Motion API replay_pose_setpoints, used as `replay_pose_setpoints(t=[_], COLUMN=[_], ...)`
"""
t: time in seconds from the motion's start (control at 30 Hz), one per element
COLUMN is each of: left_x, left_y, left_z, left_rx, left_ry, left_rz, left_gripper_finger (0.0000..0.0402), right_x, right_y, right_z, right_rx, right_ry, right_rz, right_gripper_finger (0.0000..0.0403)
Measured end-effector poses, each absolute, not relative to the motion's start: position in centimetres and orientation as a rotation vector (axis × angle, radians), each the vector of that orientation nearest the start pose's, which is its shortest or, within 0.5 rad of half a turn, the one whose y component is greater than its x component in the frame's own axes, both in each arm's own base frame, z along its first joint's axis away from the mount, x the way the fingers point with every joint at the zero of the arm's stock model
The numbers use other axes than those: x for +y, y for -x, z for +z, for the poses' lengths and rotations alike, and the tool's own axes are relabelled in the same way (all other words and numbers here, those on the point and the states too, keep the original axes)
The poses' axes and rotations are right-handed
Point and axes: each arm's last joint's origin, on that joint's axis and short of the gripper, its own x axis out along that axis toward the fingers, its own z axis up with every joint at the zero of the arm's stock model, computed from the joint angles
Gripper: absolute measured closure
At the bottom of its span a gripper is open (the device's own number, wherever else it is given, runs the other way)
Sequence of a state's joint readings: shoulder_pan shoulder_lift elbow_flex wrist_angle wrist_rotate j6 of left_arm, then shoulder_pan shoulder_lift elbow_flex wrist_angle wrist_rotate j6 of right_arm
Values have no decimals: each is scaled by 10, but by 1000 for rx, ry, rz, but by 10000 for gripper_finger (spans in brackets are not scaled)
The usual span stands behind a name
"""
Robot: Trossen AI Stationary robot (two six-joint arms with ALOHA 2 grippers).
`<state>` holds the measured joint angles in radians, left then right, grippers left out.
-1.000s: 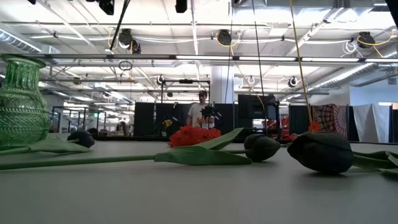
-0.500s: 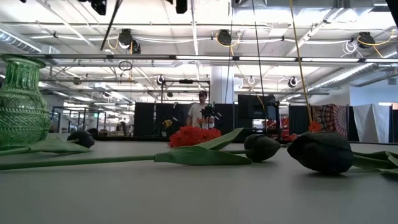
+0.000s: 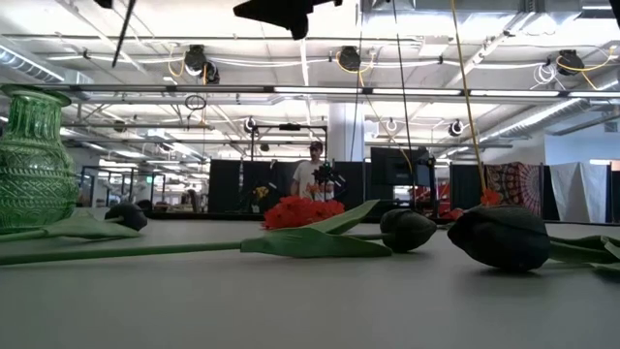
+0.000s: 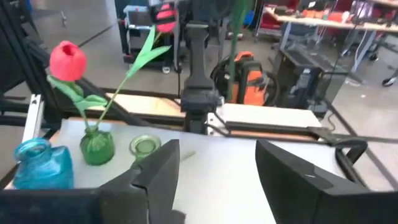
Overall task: Sort flowers into vase by color
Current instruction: Put the bottom orange flowers into the top green vase
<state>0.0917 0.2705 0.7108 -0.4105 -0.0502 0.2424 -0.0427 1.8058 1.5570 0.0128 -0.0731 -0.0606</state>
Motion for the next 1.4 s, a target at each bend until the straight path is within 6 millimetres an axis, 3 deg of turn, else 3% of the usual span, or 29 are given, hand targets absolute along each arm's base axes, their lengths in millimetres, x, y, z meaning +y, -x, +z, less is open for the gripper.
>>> replay_pose_setpoints(t=[0.47,0.67,0.93,1.4], left_x=[9,8,-2,-10], left_y=[-15,2,3,-3], left_z=[327,323,321,322], left_rx=[7,-34,-89,-135], left_ry=[-293,-308,-276,-312], left_rz=[375,383,9,-325], left_gripper_finger=[391,391,388,385], right_x=[30,53,68,67], right_y=[-426,-424,-422,-422], right_z=[334,334,334,336], right_rx=[244,242,233,227], right_ry=[62,87,121,89], right_rz=[147,203,242,236], right_gripper_finger=[200,200,200,200])
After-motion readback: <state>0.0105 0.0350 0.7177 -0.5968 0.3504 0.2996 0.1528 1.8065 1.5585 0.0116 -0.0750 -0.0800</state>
